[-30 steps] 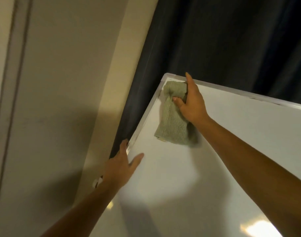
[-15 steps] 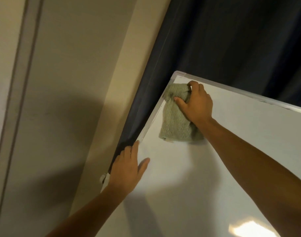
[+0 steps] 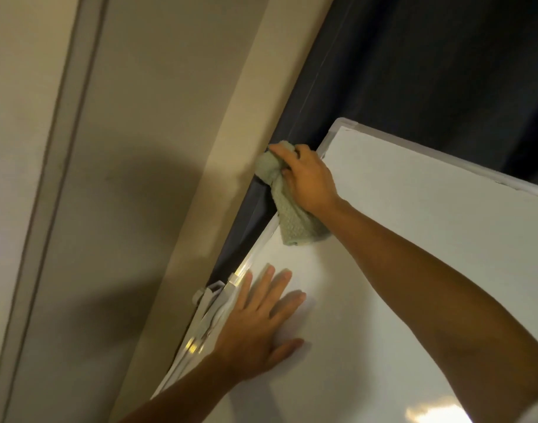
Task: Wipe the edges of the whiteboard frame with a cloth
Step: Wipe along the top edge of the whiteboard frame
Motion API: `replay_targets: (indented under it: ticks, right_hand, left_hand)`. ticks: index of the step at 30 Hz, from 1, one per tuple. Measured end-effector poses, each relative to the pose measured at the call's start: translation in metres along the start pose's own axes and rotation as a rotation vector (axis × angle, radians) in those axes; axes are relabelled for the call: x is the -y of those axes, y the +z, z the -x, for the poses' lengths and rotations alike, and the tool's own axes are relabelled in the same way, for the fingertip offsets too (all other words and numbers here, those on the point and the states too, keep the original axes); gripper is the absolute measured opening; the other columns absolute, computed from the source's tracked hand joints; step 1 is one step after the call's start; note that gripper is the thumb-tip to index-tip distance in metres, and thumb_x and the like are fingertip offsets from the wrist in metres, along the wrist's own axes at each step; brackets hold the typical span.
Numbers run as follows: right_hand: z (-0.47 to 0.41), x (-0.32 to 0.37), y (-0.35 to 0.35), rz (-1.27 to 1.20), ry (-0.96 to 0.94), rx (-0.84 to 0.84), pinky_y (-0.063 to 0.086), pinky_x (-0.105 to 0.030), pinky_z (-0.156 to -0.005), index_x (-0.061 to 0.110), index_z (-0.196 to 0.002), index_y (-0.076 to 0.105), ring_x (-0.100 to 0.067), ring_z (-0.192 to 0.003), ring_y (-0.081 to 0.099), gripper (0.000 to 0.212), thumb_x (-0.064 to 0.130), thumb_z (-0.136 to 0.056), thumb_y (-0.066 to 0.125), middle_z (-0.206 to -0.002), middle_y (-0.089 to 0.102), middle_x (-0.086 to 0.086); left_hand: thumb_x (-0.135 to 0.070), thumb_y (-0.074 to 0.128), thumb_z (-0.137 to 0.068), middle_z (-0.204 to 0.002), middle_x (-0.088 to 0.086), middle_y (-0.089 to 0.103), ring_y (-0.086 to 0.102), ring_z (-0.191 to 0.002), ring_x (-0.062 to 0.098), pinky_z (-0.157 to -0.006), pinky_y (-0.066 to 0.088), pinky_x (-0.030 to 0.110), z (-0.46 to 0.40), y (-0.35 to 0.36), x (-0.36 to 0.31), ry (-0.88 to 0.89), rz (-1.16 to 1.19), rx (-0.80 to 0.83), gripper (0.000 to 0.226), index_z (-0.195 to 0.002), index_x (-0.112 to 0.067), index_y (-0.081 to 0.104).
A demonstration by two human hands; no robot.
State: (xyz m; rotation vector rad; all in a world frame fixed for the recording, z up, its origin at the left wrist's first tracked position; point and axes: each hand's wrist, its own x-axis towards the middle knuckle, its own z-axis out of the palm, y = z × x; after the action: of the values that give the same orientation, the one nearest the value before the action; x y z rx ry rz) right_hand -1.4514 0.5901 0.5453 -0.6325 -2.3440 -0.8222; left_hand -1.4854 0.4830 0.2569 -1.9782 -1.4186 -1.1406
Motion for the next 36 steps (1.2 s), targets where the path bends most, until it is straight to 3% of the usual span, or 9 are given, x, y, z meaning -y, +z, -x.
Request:
replay_targets:
  ticks: [2,6,9,13,16,20,24,30,36]
  right_hand:
    - [0.000,0.011,0.011,0.056,-0.129,0.224,0.051,-0.043,-0.083,0.036,-0.148,0.044,-0.030,-0.098,0.056,0.045,0.023,-0.105,0.043,-0.117,0.055,-0.015]
    - [0.005,0.024,0.025,0.167,-0.212,0.438,0.050,-0.042,-0.080,0.038,-0.144,0.049,-0.030,-0.100,0.059,0.041,0.030,-0.104,0.041,-0.119,0.056,-0.013]
    - [0.011,0.029,0.031,0.203,-0.240,0.567,0.046,-0.036,-0.083,0.043,-0.143,0.046,-0.029,-0.108,0.060,0.044,0.054,-0.100,0.039,-0.127,0.058,-0.010]
    - [0.025,0.043,0.037,0.257,-0.380,0.710,0.044,-0.040,-0.097,0.054,-0.148,0.031,-0.029,-0.125,0.054,0.072,0.085,-0.083,0.038,-0.150,0.047,-0.006]
    - [0.036,0.051,0.047,0.280,-0.510,0.723,0.042,-0.034,-0.096,0.056,-0.146,0.034,-0.022,-0.124,0.055,0.073,0.086,-0.080,0.042,-0.149,0.050,0.000]
    - [0.045,0.060,0.058,0.162,-0.563,0.780,0.036,-0.024,-0.076,0.050,-0.124,0.062,-0.014,-0.099,0.063,0.059,0.085,-0.081,0.045,-0.111,0.070,0.009]
    - [0.047,0.056,0.057,0.146,-0.525,0.789,0.039,-0.027,-0.068,0.041,-0.108,0.071,-0.009,-0.079,0.059,0.065,0.088,-0.080,0.036,-0.087,0.066,0.012]
    - [0.045,0.048,0.049,0.214,-0.498,0.772,0.045,-0.031,-0.072,0.037,-0.112,0.070,-0.012,-0.079,0.057,0.079,0.091,-0.076,0.024,-0.087,0.065,0.007]
    - [0.038,0.019,0.032,0.225,-0.466,0.826,0.050,-0.035,-0.084,0.041,-0.129,0.059,-0.021,-0.099,0.063,0.074,0.089,-0.073,0.048,-0.111,0.066,-0.001]
  left_hand:
    - [-0.076,0.036,-0.101,-0.179,0.003,0.008,0.003,-0.166,0.032,-0.125,0.014,0.064,0.005,0.003,0.000,-0.001,-0.013,0.012,0.076,-0.165,-0.034,0.029]
    - [-0.075,0.034,-0.102,-0.179,0.002,0.007,0.002,-0.165,0.034,-0.128,0.007,0.063,0.014,0.008,0.000,0.046,0.002,0.032,0.076,-0.166,-0.035,0.026]
    - [-0.075,0.032,-0.102,-0.179,0.002,0.004,0.000,-0.165,0.034,-0.130,-0.001,0.060,0.014,0.009,-0.002,0.071,-0.009,0.019,0.076,-0.168,-0.039,0.017]
    - [-0.077,0.032,-0.102,-0.179,0.002,0.005,0.000,-0.165,0.034,-0.129,0.002,0.062,0.011,0.006,-0.003,0.062,-0.010,0.034,0.078,-0.168,-0.040,0.013]
    - [-0.075,0.036,-0.102,-0.179,0.005,0.005,0.001,-0.165,0.035,-0.128,0.005,0.065,0.020,0.012,-0.017,0.078,0.015,0.007,0.082,-0.170,-0.033,0.014]
    - [-0.072,0.039,-0.102,-0.179,0.005,0.002,-0.001,-0.165,0.036,-0.129,-0.002,0.062,0.033,0.020,-0.041,0.141,0.027,-0.012,0.082,-0.170,-0.032,0.014]
    - [-0.073,0.038,-0.102,-0.179,0.002,0.002,-0.003,-0.165,0.036,-0.129,0.000,0.064,0.032,0.021,-0.043,0.102,0.017,0.034,0.081,-0.169,-0.034,0.015]
    - [-0.075,0.038,-0.101,-0.179,0.001,0.003,-0.003,-0.165,0.038,-0.129,0.002,0.066,0.033,0.021,-0.046,0.098,0.012,0.062,0.081,-0.169,-0.035,0.018]
    - [-0.075,0.037,-0.102,-0.179,0.001,0.000,-0.008,-0.164,0.040,-0.127,0.002,0.067,0.032,0.022,-0.056,0.083,0.012,0.101,0.081,-0.169,-0.036,0.013]
